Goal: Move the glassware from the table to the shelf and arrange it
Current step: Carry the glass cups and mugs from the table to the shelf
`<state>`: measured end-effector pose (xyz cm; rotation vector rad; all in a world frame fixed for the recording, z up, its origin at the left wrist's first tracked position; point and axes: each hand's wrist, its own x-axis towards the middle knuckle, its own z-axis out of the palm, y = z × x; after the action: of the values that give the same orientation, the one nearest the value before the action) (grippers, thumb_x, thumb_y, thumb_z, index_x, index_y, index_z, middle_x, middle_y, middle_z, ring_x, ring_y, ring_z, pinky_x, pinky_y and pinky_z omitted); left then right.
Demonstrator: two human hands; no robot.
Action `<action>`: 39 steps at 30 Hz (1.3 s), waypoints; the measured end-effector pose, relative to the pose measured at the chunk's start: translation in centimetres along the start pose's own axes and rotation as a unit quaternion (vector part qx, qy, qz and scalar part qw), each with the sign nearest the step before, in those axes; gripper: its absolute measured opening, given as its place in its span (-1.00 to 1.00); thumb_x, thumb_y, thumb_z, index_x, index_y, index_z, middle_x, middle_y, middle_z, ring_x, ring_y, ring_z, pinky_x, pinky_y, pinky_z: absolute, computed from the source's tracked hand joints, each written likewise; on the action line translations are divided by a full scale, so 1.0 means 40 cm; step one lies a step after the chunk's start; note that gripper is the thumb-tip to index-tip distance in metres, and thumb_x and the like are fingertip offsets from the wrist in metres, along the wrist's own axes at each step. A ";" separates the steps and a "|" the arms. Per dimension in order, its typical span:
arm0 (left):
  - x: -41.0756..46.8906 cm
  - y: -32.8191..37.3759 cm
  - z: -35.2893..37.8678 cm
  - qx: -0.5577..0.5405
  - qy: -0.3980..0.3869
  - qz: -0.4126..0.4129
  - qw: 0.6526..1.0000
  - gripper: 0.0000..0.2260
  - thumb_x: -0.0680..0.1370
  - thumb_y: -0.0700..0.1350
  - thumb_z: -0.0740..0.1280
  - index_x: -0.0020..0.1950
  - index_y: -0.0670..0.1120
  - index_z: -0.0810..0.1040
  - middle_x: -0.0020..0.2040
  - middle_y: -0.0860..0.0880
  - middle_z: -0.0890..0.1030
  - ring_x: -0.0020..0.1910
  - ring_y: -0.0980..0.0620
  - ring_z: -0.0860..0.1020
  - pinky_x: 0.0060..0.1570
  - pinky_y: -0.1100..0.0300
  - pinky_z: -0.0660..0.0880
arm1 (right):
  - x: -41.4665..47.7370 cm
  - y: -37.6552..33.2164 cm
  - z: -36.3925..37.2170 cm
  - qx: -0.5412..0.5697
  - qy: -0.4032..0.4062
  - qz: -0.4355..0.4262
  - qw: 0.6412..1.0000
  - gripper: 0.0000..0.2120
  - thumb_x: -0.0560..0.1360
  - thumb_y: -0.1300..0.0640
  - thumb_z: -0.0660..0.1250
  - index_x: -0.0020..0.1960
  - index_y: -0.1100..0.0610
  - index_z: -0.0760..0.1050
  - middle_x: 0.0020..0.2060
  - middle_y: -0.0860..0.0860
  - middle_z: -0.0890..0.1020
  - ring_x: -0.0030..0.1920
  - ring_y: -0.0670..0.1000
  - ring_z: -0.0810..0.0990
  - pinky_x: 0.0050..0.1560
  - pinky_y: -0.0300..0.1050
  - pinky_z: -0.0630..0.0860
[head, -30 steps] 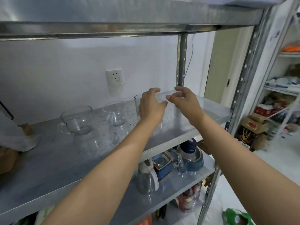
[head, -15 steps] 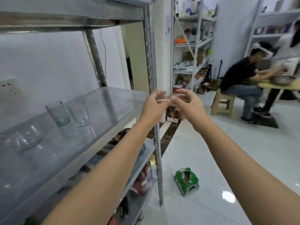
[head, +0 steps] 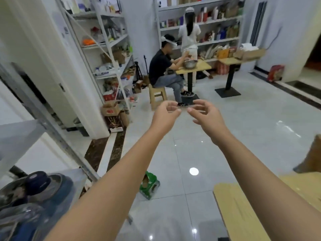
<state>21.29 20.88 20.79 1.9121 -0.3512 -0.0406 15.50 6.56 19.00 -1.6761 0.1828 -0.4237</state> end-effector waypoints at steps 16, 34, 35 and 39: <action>-0.101 0.029 0.767 -0.054 -0.284 0.011 0.957 -0.78 0.53 -0.17 0.38 0.16 -0.02 0.56 0.11 -0.03 0.64 0.03 0.06 0.59 0.13 0.10 0.53 | -0.227 0.319 -0.675 -0.030 0.243 0.124 0.962 -0.60 0.44 -0.01 0.48 0.24 -0.03 0.49 0.10 0.04 0.62 0.10 -0.02 0.61 0.19 0.15 0.56; -0.396 -0.244 1.190 0.026 -0.538 -0.053 0.841 -0.76 0.50 -0.27 0.36 0.13 -0.04 0.54 0.08 -0.04 0.61 -0.03 0.05 0.58 0.03 0.23 0.49 | -0.632 0.652 -0.859 -0.098 0.433 0.321 0.837 -0.54 0.48 0.10 0.46 0.33 0.11 0.45 0.16 0.07 0.56 0.08 -0.01 0.56 0.08 -0.07 0.52; -0.413 -0.264 1.206 0.036 -0.548 -0.054 0.834 -0.75 0.49 -0.27 0.36 0.12 -0.02 0.54 0.07 -0.03 0.61 -0.03 0.05 0.58 0.03 0.20 0.50 | -0.649 0.677 -0.858 -0.112 0.440 0.329 0.828 -0.53 0.47 0.10 0.46 0.34 0.11 0.44 0.19 0.07 0.55 0.13 -0.01 0.53 0.15 -0.09 0.48; -0.473 -0.328 1.281 0.089 -0.588 -0.070 0.801 -0.60 0.49 -0.29 0.28 0.31 -0.06 0.48 0.17 0.01 0.58 0.04 0.02 0.57 -0.12 0.29 0.46 | -0.704 0.774 -0.863 -0.163 0.440 0.372 0.801 -0.42 0.46 0.11 0.46 0.42 0.13 0.37 0.31 0.11 0.45 0.29 0.03 0.46 0.21 -0.18 0.34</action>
<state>-3.91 -16.62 -12.64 1.8715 -1.0548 -1.3800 -19.59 -19.88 -12.80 -1.4540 1.6271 -0.5498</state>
